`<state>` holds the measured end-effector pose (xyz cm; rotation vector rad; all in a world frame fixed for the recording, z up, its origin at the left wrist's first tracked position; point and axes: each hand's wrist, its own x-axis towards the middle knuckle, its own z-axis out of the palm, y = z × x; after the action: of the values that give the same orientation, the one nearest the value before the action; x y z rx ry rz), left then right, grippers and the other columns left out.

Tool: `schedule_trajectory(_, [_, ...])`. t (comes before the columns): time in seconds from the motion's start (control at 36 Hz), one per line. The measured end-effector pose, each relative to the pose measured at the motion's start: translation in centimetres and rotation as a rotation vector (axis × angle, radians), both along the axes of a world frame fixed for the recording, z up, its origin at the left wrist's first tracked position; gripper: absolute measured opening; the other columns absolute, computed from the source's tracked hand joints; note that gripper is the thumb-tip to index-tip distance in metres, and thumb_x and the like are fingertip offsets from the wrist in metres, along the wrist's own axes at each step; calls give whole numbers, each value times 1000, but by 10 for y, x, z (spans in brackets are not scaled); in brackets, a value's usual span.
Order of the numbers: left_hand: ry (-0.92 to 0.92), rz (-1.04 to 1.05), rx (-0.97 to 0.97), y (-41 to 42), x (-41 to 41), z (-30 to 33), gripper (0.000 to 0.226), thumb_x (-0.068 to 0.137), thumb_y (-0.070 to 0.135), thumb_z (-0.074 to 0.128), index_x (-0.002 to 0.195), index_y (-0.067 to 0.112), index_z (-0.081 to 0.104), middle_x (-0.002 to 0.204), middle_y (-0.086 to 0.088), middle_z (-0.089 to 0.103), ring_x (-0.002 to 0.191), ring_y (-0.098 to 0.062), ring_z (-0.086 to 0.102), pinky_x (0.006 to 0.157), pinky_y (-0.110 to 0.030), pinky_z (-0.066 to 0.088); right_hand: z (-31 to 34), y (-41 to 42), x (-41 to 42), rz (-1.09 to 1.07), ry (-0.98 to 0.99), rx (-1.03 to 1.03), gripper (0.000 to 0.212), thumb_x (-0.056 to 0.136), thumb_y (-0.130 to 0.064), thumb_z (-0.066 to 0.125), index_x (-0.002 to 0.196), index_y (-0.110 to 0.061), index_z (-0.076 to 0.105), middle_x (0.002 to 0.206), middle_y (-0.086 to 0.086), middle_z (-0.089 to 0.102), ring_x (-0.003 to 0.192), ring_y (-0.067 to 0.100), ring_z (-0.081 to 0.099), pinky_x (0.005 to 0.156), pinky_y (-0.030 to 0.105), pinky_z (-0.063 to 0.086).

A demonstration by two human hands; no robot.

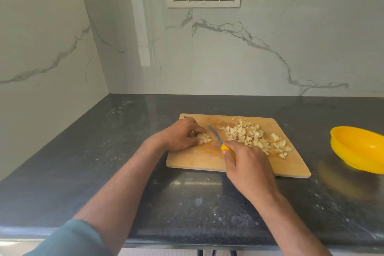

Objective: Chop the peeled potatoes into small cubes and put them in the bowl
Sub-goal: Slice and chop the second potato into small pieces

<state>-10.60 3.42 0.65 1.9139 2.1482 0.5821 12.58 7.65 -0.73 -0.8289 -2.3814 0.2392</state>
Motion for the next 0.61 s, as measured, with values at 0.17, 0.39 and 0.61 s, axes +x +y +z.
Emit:
schedule_trajectory(0.17, [51,69,63,4,6,-1,32,96,34,70,123,17,73,106,2,62,89,-6,53,76,-15,39,-1,-3,-2,-37,-15,34,28,100,-32,55,122,-24,69,84,-7,73,62,10,52,50,10,25])
schedule_trajectory(0.39, [32,292,166,13,29,-10,33,93,40,72,102,9,77,98,-6,69,87,-19,64,83,-35,57,-1,-6,0,-116,-62,71,27,100,-33,51,120,-24,67,85,-3,71,72,18,62,58,25,34])
schedule_trajectory(0.61, [14,424,150,18,36,-10,42,85,54,76,92,13,72,93,-3,67,85,-21,63,78,-35,57,1,-11,-1,-110,-89,77,26,100,-29,55,121,-21,68,80,-2,70,64,15,61,55,20,34])
